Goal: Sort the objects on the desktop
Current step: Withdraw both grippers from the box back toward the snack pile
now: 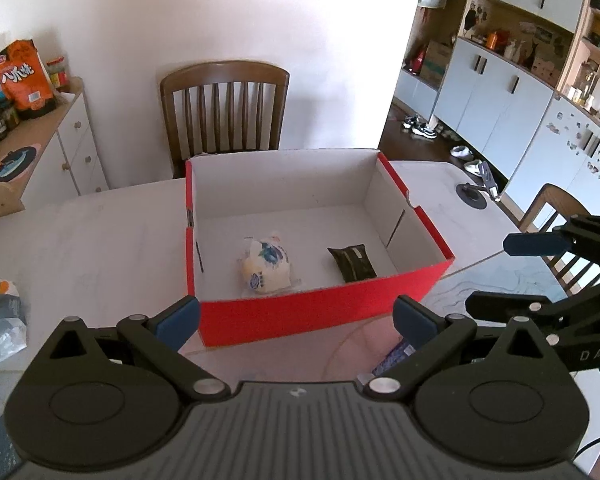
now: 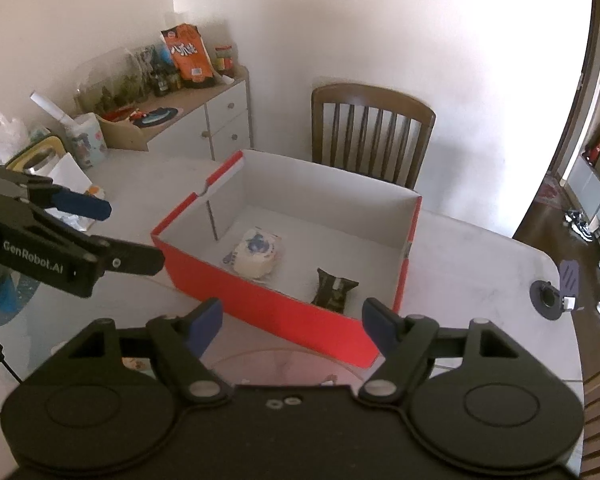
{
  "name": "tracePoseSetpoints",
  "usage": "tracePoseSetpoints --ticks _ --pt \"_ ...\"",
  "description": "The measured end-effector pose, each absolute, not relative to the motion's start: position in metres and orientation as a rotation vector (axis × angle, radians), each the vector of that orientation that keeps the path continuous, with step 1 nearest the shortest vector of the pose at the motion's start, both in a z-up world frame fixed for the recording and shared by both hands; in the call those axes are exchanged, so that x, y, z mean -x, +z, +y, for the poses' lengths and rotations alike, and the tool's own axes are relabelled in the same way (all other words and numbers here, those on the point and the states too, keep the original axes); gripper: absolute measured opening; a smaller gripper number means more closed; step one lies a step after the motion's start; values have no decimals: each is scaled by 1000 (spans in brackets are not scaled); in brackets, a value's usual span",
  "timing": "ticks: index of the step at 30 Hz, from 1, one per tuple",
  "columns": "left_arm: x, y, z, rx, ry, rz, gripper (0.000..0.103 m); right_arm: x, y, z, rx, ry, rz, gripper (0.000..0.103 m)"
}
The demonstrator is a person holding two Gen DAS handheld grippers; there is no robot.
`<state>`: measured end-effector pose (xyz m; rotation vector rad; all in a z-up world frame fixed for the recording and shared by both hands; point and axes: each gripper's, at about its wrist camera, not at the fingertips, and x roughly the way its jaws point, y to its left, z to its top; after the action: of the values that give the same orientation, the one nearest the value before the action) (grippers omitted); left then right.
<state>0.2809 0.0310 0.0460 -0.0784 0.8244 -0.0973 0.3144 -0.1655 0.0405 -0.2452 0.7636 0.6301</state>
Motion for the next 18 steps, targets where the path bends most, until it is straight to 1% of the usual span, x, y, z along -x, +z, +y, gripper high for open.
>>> tracePoseSetpoints --ticks 15,18 --pt "-220 37 30 77 -132 789 103 -269 34 -185 153 667 688 79" --pt "-205 32 28 69 -130 769 103 -257 31 -185 177 669 680 79"
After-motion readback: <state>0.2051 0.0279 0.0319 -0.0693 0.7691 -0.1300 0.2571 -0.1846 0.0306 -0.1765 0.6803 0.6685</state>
